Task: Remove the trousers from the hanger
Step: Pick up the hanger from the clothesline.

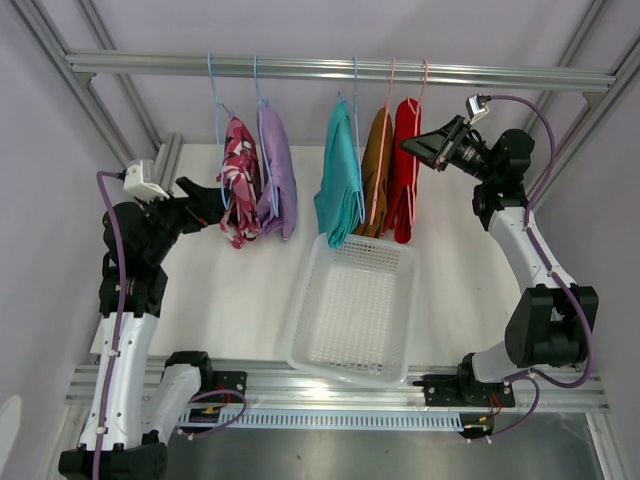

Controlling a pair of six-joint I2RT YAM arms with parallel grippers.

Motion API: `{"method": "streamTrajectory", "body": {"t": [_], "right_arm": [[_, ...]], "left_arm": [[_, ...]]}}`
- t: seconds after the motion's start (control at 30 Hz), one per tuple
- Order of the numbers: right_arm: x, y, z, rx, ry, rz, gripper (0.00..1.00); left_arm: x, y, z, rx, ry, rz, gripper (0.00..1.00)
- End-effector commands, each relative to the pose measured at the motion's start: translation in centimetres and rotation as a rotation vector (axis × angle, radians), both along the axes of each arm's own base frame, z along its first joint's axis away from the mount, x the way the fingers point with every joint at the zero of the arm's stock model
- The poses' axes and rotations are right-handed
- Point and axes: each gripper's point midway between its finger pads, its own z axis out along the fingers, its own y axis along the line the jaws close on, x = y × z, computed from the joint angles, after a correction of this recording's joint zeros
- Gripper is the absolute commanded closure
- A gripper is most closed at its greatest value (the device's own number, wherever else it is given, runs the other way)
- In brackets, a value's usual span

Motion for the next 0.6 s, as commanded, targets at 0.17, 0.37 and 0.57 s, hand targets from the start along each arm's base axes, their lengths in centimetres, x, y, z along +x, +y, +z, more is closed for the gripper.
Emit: {"method": "streamTrajectory", "body": {"t": [0.17,0.37,0.57], "right_arm": [[-2.7,0.1,5.9,0.002,-0.203,0.028,1.0],[-3.8,0.2,8.3,0.012,-0.25,0.023,1.0],[-4.9,0.3,10.3,0.019,-0.289,0.021,1.0]], "left_arm": [[0.1,-0.7,0.8,-0.009,-0.035,-0.042,0.0],[0.0,-0.9,0.8,-0.01,-0.036,-0.049,0.01],[-0.1,-1.0,0.9,-0.011,-0.039,-0.054,0.01]]}}
